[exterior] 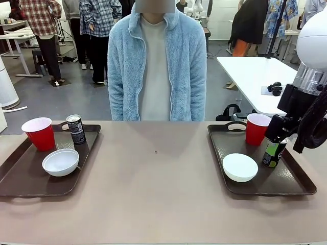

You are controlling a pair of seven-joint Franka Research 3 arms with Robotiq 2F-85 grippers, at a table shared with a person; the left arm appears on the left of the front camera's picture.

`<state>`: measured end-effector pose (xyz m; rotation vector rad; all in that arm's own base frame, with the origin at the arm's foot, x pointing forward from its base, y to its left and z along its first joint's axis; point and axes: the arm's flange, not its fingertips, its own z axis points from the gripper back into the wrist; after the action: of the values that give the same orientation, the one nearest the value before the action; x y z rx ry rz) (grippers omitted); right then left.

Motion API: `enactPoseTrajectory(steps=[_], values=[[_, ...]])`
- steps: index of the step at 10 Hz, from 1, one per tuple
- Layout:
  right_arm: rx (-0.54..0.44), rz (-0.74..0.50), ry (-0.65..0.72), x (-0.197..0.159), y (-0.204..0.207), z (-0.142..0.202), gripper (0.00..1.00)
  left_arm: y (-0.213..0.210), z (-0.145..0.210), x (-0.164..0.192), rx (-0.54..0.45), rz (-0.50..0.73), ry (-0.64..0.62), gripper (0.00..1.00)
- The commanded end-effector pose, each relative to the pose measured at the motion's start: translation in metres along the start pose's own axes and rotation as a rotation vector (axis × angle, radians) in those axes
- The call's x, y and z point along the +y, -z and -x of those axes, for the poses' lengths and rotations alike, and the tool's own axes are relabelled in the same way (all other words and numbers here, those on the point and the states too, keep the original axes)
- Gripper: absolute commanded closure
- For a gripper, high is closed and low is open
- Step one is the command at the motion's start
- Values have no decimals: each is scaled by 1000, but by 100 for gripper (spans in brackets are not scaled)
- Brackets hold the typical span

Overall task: Prepare tableware on both trays.
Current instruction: Pick up a Picnic Bowl from the table and place it on a Handle tray.

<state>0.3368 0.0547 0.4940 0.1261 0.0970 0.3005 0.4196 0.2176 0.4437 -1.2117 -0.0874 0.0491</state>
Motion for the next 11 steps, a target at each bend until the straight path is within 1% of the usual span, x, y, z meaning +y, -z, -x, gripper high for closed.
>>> enactPoseTrajectory(steps=[1,2,3,4,5,6,7,9,10,11], values=[[0,0,0,0,0,0,0,-2,1,-2,1,7,4,0],[-172,-279,-67,-46,-14,38,0,-2,1,-2,1,7,4,0],[-270,-430,-84,-79,-14,62,0,-2,1,-2,1,7,4,0],[-348,-554,-78,-107,-10,75,0,-2,1,-2,1,7,4,0],[-388,-657,-86,-128,1,81,0,-2,1,-2,1,7,4,0],[-464,-753,-111,-150,18,90,0,-2,1,-2,1,7,4,0],[-502,-842,-123,-168,36,97,0,-2,1,-2,1,7,4,0],[-542,-1007,-143,-196,63,109,0,-2,1,-2,1,7,4,0],[-545,-1095,-138,-209,73,106,0,-2,1,-2,1,7,4,0],[-548,-1145,-128,-216,76,102,0,-2,1,-2,1,7,4,0]])
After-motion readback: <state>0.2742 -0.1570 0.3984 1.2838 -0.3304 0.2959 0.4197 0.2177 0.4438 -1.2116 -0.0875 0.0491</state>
